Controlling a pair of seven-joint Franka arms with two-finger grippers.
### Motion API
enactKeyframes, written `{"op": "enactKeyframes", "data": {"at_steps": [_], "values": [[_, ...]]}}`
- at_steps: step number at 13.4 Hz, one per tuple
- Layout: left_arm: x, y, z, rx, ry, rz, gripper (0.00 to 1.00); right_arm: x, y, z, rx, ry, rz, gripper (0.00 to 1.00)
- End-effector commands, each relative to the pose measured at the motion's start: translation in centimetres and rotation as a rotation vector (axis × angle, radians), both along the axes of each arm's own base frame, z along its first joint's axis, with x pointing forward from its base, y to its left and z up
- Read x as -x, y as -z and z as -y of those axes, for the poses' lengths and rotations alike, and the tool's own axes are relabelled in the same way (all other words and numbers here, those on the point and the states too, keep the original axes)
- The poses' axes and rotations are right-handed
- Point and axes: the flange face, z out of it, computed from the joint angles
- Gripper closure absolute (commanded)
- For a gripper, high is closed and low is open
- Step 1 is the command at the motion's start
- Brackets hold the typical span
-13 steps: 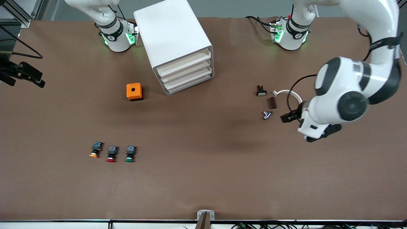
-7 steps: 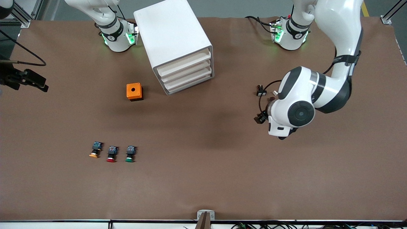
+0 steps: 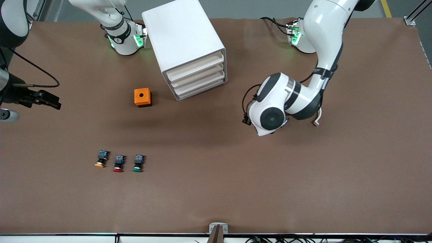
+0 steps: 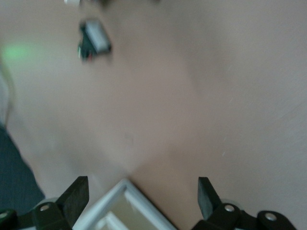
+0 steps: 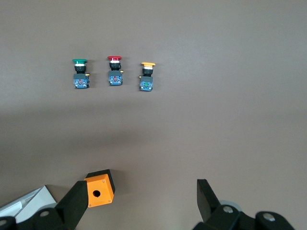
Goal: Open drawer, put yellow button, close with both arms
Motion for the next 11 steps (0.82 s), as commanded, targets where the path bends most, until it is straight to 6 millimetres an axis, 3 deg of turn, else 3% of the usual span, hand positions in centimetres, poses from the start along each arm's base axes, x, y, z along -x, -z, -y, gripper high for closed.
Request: {"op": "enactKeyframes", "data": {"at_steps": [1,7,8,11], "values": [[0.1,1.1,1.4,0.04,-0.181,-0.124,0.0,-1.2,1.9,-0.1,0.008,-0.003,-0.028,0.01],[1.2,2.5,4.2,0.052,-0.531,-0.421,0.01,-5.1,9.3,-1.2,0.004,-0.013,-0.046,0.0],[1.3,3.4,4.6,0.051,-0.586,-0.488,0.01,-5.4,10.4,-1.2,0.005,-0.014,-0.052,0.0],[1.4,3.5,5.3,0.026,-0.702,-0.599,0.03,-6.4,13.2,-1.3,0.006,-0.015,-0.069,0.0]]}}
